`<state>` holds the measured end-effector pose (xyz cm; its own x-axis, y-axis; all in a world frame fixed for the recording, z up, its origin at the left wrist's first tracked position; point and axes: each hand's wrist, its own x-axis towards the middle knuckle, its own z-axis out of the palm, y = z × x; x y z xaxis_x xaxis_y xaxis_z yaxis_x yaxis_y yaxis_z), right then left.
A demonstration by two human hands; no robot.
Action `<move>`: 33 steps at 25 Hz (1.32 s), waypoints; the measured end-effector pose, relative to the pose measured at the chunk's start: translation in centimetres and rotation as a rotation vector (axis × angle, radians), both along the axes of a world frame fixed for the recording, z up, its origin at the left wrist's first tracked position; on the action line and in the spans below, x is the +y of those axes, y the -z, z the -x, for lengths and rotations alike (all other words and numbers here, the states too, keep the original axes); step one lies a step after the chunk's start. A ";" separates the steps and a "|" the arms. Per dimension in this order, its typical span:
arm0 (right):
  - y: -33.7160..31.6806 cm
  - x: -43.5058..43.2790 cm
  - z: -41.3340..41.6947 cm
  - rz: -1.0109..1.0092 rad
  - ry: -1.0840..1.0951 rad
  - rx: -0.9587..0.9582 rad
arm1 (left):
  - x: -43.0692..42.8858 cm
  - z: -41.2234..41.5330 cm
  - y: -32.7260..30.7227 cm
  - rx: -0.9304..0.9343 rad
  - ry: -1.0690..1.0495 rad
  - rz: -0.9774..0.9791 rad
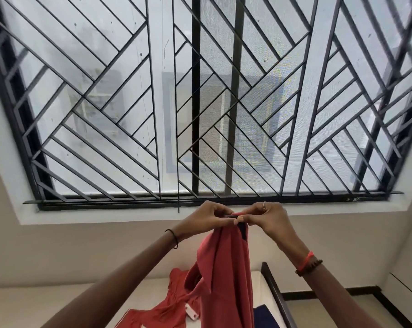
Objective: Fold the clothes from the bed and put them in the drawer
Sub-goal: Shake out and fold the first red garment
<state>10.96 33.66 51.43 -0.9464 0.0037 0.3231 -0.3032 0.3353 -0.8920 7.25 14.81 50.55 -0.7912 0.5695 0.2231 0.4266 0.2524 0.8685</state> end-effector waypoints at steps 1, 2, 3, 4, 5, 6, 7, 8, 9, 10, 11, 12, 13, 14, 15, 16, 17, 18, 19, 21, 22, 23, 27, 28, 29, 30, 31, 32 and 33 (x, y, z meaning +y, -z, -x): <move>-0.1 -0.2 -0.1 -0.015 0.025 0.033 | 0.1 0.0 -0.1 0.003 -0.012 -0.007; -0.1 -0.3 -0.2 -0.029 0.048 0.069 | 0.2 0.0 -0.3 0.005 -0.023 -0.016; -0.1 -0.5 -0.2 -0.041 0.076 0.110 | 0.3 0.0 -0.4 -0.003 -0.032 -0.030; -0.1 -0.6 -0.2 -0.056 0.103 0.152 | 0.5 0.0 -0.5 -0.019 -0.036 -0.051; 0.0 -0.7 -0.1 -0.074 0.124 0.187 | 0.7 0.1 -0.5 -0.039 -0.047 -0.074; 0.0 -0.7 0.0 -0.095 0.135 0.206 | 0.8 0.2 -0.6 -0.048 -0.066 -0.091; 0.1 -0.7 0.3 -0.128 0.131 0.210 | 0.9 0.2 -0.6 -0.040 -0.089 -0.102; 0.0 -0.6 0.5 -0.174 0.116 0.205 | 1.0 0.3 -0.6 -0.021 -0.112 -0.106; 0.0 -0.5 0.8 -0.232 0.098 0.196 | 1.0 0.4 -0.4 0.002 -0.131 -0.104; 0.0 -0.2 0.9 -0.288 0.074 0.190 | 1.1 0.5 -0.1 0.023 -0.150 -0.099; -0.1 0.0 1.0 -0.342 0.054 0.184 | 1.1 0.6 0.3 0.036 -0.169 -0.098; -0.2 0.3 1.0 -0.394 0.039 0.182 | 1.2 0.6 0.6 0.037 -0.183 -0.101; -0.3 0.3 1.0 -0.441 0.032 0.182 | 1.2 0.6 0.9 0.033 -0.191 -0.102; -0.3 0.4 0.9 -0.475 0.032 0.189 | 1.4 0.5 1.0 0.031 -0.193 -0.097; -0.2 0.4 0.9 -0.497 0.039 0.207 | 1.5 0.5 1.1 0.031 -0.192 -0.089; 0.0 0.3 0.9 -0.511 0.052 0.238 | 1.6 0.5 1.1 0.033 -0.190 -0.085; 0.2 0.2 1.0 -0.521 0.072 0.282 | 1.7 0.4 1.1 0.028 -0.191 -0.086; 0.6 0.2 1.1 -0.526 0.098 0.330 | 1.8 0.4 1.0 0.018 -0.191 -0.098; 1.0 0.1 1.2 -0.528 0.129 0.370 | 1.8 0.4 0.9 0.009 -0.186 -0.106; 1.7 -0.1 1.4 -0.527 0.192 0.421 | 1.6 0.5 0.6 0.018 -0.138 -0.090; 1.9 -0.2 1.5 -0.525 0.219 0.449 | 1.5 0.3 0.4 0.027 -0.108 -0.085; 2.0 -0.3 1.5 -0.518 0.242 0.476 | 1.5 0.3 0.3 0.035 -0.084 -0.087; 1.8 -0.4 1.8 -0.464 0.313 0.506 | 1.3 0.1 -0.2 0.101 -0.020 -0.083; 1.8 -0.5 1.9 -0.456 0.322 0.513 | 1.3 0.1 -0.2 0.123 -0.022 -0.084; 1.8 -0.6 2.0 -0.443 0.328 0.517 | 1.4 0.2 -0.3 0.141 -0.036 -0.092; 1.7 -0.7 2.2 -0.424 0.332 0.521 | 1.5 0.3 -0.4 0.154 -0.056 -0.108; 1.7 -0.8 2.2 -0.402 0.336 0.527 | 1.7 0.3 -0.5 0.155 -0.082 -0.130; 1.9 -1.0 2.3 -0.384 0.336 0.540 | 1.9 0.3 -0.5 0.154 -0.120 -0.152; 2.0 -1.2 2.2 -0.374 0.331 0.568 | 2.1 0.3 -0.5 0.156 -0.167 -0.168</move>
<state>8.71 32.47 49.40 -0.6022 0.0533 0.7965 -0.5130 0.7387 -0.4373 6.93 16.93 51.06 -0.8197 0.3786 0.4297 0.5229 0.1886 0.8313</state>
